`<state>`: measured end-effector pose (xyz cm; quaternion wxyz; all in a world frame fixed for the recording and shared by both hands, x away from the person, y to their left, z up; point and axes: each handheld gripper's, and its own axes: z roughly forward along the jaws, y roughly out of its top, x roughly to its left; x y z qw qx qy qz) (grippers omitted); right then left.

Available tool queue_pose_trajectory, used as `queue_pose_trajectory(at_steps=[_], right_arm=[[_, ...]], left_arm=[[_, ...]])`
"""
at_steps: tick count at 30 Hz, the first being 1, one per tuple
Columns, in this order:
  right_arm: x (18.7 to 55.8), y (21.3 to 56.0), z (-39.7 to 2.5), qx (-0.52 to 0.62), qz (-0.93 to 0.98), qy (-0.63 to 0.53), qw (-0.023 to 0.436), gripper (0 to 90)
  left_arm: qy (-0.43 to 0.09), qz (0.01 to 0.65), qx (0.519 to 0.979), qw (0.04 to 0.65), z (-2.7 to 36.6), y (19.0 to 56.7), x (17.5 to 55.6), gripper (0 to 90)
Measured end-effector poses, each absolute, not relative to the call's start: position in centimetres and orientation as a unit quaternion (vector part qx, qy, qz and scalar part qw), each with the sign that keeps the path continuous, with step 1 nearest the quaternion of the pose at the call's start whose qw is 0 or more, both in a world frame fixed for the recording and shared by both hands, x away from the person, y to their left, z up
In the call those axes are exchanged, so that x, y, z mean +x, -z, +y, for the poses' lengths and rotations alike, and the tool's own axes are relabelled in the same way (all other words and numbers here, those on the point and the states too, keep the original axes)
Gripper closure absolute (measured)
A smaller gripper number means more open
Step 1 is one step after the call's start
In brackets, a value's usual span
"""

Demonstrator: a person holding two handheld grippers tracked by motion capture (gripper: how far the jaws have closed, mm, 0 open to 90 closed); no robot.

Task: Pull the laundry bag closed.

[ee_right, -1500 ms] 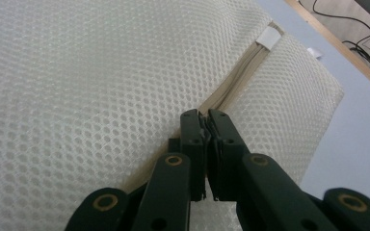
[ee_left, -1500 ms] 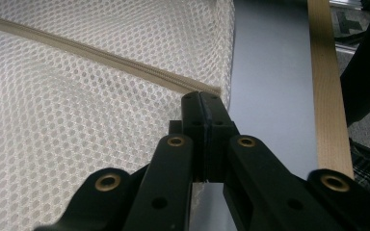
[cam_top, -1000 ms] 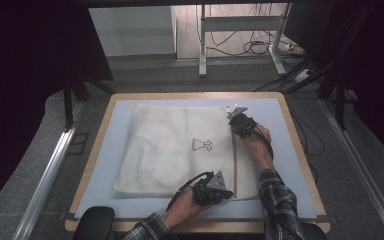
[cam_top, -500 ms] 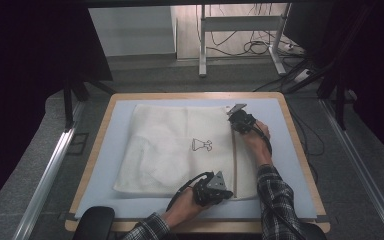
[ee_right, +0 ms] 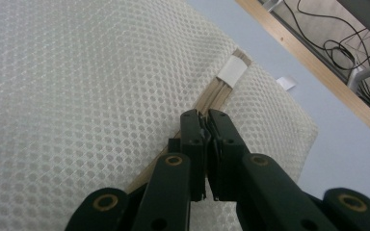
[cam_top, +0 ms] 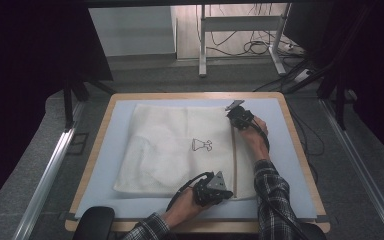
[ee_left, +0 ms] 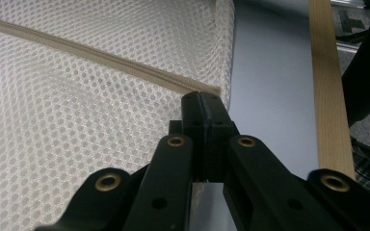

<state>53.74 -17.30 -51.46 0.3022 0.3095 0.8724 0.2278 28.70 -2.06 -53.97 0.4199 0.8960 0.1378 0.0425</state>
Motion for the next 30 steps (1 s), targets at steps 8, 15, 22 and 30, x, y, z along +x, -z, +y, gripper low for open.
queue_pose_trajectory(at_steps=[8,15,22,30], right_arm=[[54.5,51.4,-17.0,0.313,0.871,-0.226,0.305,85.0],[55.5,51.5,-16.7,0.319,0.868,-0.225,0.308,85.0],[56.4,51.7,-16.2,0.327,0.863,-0.220,0.315,84.9],[56.6,51.8,-16.0,0.332,0.860,-0.216,0.321,84.7]], left_arm=[[-0.044,0.138,0.895,0.421,-2.1,54.0,28.6,90.0],[-0.046,0.137,0.896,0.419,-2.1,54.0,28.6,90.0],[-0.048,0.136,0.896,0.420,-2.1,54.0,28.6,90.0],[-0.050,0.135,0.896,0.419,-2.1,54.0,28.5,90.0]])
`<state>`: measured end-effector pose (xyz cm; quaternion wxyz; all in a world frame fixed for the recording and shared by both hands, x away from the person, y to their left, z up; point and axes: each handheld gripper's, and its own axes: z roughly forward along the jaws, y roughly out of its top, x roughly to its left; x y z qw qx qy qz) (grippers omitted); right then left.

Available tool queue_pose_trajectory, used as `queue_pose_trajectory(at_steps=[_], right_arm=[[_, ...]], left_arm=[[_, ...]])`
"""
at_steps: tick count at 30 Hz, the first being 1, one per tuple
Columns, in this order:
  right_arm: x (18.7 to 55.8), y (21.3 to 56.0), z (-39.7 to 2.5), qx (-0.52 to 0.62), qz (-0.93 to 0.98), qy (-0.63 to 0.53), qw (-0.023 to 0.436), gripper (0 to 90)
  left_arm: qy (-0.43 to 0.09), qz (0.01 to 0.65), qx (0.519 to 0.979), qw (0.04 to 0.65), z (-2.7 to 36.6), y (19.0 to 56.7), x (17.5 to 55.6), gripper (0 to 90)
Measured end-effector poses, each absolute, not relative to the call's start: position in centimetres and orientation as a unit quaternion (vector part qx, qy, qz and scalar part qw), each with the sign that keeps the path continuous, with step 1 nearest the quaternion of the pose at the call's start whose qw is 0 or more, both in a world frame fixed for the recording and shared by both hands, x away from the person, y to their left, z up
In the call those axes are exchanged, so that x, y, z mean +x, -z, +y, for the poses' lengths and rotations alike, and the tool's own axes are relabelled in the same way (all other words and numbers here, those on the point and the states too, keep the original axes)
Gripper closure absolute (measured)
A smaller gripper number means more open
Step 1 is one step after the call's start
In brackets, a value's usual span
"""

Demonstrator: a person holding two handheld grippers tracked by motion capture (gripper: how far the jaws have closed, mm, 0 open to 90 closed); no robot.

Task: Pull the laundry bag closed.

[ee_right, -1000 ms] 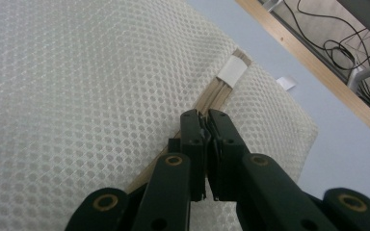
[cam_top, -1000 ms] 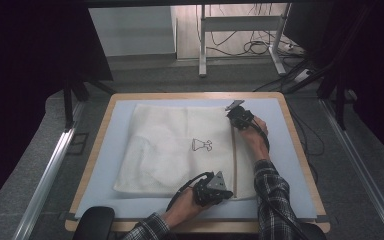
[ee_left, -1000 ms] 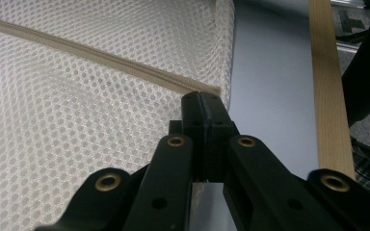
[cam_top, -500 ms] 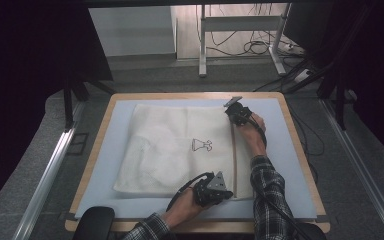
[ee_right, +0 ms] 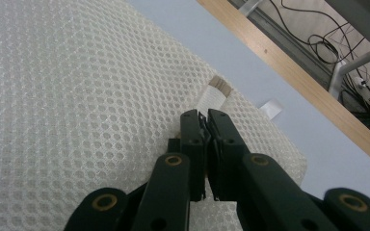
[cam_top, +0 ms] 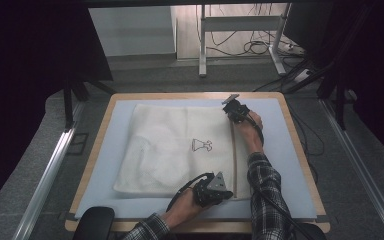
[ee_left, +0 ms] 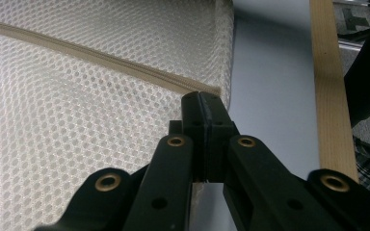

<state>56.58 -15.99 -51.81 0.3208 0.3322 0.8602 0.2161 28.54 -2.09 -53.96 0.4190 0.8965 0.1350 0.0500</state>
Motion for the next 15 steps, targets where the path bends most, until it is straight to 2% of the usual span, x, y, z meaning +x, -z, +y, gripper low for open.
queue_pose_trajectory(at_steps=[5,13,15], right_arm=[[56.38,51.70,-15.89,0.339,0.857,-0.218,0.320,83.2],[55.90,51.46,-16.49,0.348,0.852,-0.236,0.312,74.6],[55.78,51.36,-16.74,0.353,0.849,-0.245,0.308,72.1]], left_arm=[[-0.063,0.132,0.897,0.417,-2.16,53.94,28.30,89.8],[-0.064,0.145,0.894,0.420,-2.08,53.93,28.45,82.8],[-0.063,0.153,0.892,0.420,-2.03,53.92,28.54,78.8]])
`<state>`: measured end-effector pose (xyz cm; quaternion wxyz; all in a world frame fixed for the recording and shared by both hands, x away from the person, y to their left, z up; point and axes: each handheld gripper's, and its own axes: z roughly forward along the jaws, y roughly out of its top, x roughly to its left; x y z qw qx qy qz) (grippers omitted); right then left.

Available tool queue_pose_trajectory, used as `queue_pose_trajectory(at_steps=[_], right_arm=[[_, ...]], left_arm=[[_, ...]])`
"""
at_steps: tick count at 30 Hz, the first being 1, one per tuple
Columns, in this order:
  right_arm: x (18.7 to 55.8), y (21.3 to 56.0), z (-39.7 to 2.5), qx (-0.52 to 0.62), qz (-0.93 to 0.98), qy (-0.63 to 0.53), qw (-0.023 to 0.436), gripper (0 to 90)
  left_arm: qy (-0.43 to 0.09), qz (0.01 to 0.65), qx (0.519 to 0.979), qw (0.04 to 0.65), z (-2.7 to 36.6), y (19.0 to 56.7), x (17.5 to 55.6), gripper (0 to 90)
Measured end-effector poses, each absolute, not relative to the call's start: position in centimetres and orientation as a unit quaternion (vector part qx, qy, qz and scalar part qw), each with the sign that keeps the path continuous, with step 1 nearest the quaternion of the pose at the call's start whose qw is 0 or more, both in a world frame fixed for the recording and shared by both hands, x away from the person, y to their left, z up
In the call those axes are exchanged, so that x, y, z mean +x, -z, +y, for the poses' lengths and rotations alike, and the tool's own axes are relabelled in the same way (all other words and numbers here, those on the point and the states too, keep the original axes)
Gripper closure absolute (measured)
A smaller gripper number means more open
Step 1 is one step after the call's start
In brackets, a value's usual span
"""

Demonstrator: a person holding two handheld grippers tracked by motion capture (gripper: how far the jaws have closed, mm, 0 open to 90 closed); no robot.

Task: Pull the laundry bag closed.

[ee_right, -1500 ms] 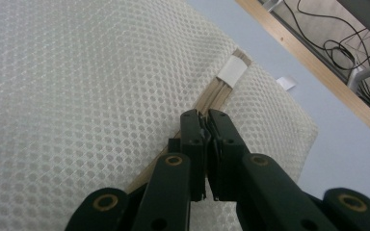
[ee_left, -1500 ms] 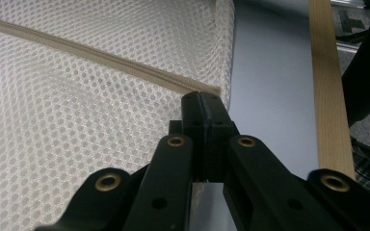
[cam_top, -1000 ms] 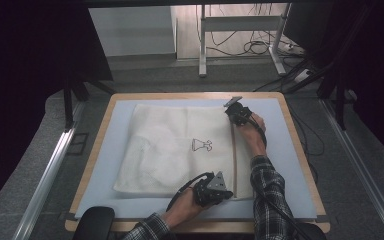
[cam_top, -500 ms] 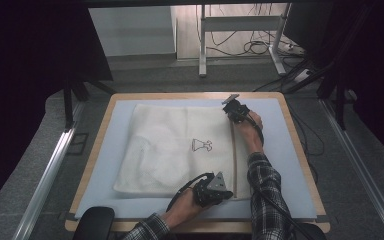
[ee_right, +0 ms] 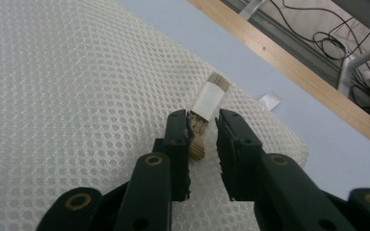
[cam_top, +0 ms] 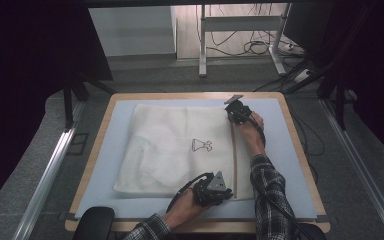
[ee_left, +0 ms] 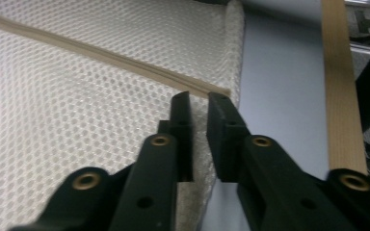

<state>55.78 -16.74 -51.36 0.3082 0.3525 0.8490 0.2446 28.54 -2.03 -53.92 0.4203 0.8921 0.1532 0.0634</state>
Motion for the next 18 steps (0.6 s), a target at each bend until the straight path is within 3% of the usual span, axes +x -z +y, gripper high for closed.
queue_pose_trajectory(at_steps=[18], right_arm=[[54.3,50.6,-18.0,0.365,0.842,-0.286,0.275,49.3]], left_arm=[[-0.069,0.182,0.877,0.438,-1.7,53.2,28.9,41.4]])
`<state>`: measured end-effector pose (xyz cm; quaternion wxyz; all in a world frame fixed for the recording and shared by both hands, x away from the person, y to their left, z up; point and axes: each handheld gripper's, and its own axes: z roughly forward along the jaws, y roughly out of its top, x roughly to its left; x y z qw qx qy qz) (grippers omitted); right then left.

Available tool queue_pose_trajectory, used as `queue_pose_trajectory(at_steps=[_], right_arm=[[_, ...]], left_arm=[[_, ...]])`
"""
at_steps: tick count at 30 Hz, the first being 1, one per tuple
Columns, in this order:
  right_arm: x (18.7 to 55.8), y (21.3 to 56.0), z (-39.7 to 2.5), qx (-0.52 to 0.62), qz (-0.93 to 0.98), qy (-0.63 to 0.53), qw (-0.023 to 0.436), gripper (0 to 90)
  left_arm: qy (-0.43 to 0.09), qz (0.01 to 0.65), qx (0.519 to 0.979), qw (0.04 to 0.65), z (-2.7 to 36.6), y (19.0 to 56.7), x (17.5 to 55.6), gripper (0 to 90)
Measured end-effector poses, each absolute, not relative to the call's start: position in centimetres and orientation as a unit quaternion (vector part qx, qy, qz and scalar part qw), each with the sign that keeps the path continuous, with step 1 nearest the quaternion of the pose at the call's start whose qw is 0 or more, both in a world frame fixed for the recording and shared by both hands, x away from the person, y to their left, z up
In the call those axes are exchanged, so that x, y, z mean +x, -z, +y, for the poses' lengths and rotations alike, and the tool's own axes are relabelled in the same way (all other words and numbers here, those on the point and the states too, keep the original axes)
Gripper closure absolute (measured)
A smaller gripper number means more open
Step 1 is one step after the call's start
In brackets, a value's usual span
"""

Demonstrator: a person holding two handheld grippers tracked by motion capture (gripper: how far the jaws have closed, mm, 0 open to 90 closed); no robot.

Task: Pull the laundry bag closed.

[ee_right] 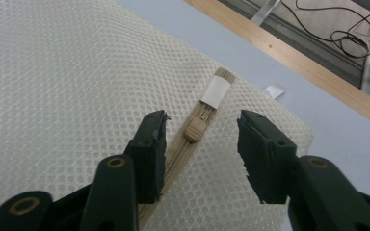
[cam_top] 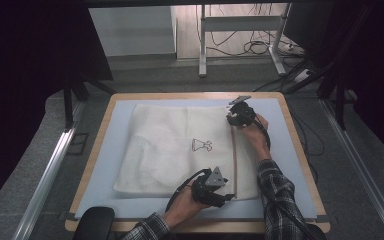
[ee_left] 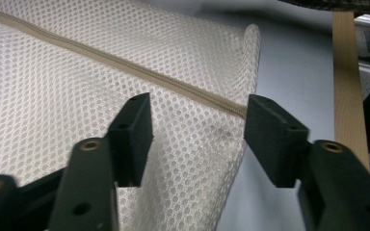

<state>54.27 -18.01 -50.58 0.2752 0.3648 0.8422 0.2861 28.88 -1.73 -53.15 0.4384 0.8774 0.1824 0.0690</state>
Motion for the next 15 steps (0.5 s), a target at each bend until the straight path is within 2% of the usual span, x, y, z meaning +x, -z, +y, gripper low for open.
queue_pose_trajectory(at_steps=[9,15], right_arm=[[54.2,50.8,-18.7,0.390,0.836,-0.314,0.225,38.5],[53.9,50.7,-19.2,0.387,0.837,-0.317,0.223,33.4]], left_arm=[[-0.057,0.186,0.875,0.443,-1.6,53.3,29.2,26.0],[-0.041,0.196,0.874,0.443,-1.4,53.3,29.4,17.4]])
